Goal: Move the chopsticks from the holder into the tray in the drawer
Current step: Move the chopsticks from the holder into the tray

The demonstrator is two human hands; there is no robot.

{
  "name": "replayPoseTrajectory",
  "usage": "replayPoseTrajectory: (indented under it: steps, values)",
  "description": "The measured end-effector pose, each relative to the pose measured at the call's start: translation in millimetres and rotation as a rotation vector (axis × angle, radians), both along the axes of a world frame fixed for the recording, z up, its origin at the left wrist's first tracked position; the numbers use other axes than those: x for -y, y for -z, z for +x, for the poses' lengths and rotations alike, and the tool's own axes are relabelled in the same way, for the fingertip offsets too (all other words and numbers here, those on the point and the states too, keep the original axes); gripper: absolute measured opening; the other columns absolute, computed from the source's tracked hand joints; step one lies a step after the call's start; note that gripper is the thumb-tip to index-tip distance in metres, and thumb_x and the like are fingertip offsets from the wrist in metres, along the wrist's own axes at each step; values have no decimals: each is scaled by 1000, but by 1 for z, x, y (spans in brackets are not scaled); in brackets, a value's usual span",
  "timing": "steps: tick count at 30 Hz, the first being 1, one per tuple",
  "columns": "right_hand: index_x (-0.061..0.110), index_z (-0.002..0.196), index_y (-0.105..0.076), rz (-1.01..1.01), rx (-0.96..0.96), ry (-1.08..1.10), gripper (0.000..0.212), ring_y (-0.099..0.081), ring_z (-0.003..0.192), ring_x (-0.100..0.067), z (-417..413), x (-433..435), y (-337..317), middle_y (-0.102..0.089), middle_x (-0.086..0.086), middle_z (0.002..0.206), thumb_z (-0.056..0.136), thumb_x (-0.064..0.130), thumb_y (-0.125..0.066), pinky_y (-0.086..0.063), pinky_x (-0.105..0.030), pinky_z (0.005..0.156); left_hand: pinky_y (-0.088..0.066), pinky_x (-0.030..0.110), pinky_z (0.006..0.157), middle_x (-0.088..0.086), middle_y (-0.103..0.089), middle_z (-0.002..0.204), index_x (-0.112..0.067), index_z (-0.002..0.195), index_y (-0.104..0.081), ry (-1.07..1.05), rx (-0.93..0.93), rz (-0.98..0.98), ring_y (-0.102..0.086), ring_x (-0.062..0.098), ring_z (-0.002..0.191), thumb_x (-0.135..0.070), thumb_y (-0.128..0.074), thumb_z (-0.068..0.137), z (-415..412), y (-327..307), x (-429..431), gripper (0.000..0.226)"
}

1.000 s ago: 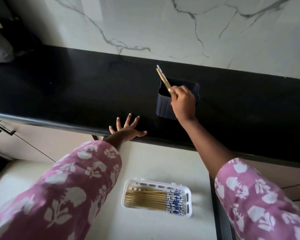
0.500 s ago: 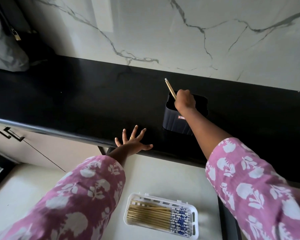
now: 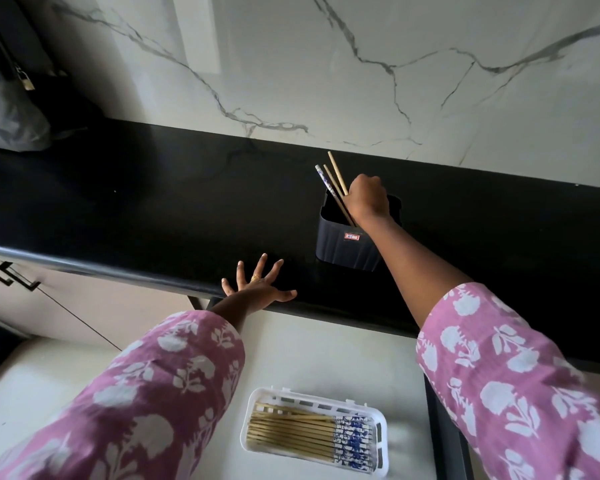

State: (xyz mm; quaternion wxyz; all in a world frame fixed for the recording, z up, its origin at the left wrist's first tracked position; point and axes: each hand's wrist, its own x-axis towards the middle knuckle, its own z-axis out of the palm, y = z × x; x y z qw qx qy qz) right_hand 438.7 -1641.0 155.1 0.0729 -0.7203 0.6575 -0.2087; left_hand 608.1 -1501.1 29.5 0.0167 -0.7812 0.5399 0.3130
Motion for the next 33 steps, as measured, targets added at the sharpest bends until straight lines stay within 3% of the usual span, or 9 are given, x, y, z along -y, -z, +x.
replayPoseTrajectory:
  steps: [5,10,15,19,21,23,26,30,33]
  values:
    - [-1,90,-72,-189,290,-56,17,-69,85,-29,-12,-10,-29,-74,-19,90,85,12,-63,-57,-39,78,8,63,108,-24,22,153,-58,140,3,3,2,0,27,28,142,-75,-48,75,-1,-1,-1,84]
    - [3,89,-75,-382,595,-67,16,-69,70,-16,-18,-40,-63,-76,-11,81,82,16,-69,-55,-22,69,7,64,108,-25,20,153,-59,140,2,-5,5,3,25,28,142,-76,-48,74,-1,-3,0,84]
    - [3,95,-73,-316,914,-140,18,-70,70,-18,-24,-82,-66,-71,-4,78,81,14,-71,-60,-31,70,9,63,107,-25,18,154,-59,140,0,-1,-6,-7,24,28,143,-76,-49,73,-1,-4,-2,84]
    - [0,95,-72,-163,936,-215,19,-68,68,-14,-23,-126,-26,-71,-7,80,78,8,-73,-59,-31,68,8,63,107,-25,16,154,-59,140,-1,6,-17,-16,23,29,143,-76,-49,72,-1,-6,-4,85]
    - [-2,94,-73,-22,879,-268,19,-61,59,8,-22,-147,7,-69,-6,79,76,4,-74,-52,-13,62,8,63,107,-25,15,154,-59,140,-2,7,-23,-18,23,29,143,-76,-50,72,-1,-7,-5,85]
    - [-1,90,-74,113,702,-335,15,-52,50,16,-22,-170,44,-68,-2,73,76,5,-75,-42,-2,56,8,64,107,-25,14,155,-59,140,-3,7,-22,-15,22,29,143,-76,-50,72,-1,-6,-4,85]
    - [0,81,-74,358,470,-474,7,-52,53,10,-23,-204,96,-69,-7,69,77,5,-71,-41,-10,56,8,65,106,-24,13,155,-59,140,-2,11,-8,-15,21,31,143,-77,-48,72,-1,-4,-4,84]
    - [7,69,-66,522,65,-589,14,-52,63,-15,-25,-243,154,-65,-13,66,79,13,-60,-42,-26,64,8,65,106,-25,17,154,-60,139,0,25,-8,-16,23,30,143,-78,-48,72,2,-2,-3,85]
    - [8,76,-66,597,-168,-632,14,-60,74,-28,-29,-261,183,-68,-19,83,80,14,-54,-47,-30,69,8,65,106,-26,18,154,-60,139,0,23,-2,-18,23,30,143,-79,-48,71,2,0,-2,85]
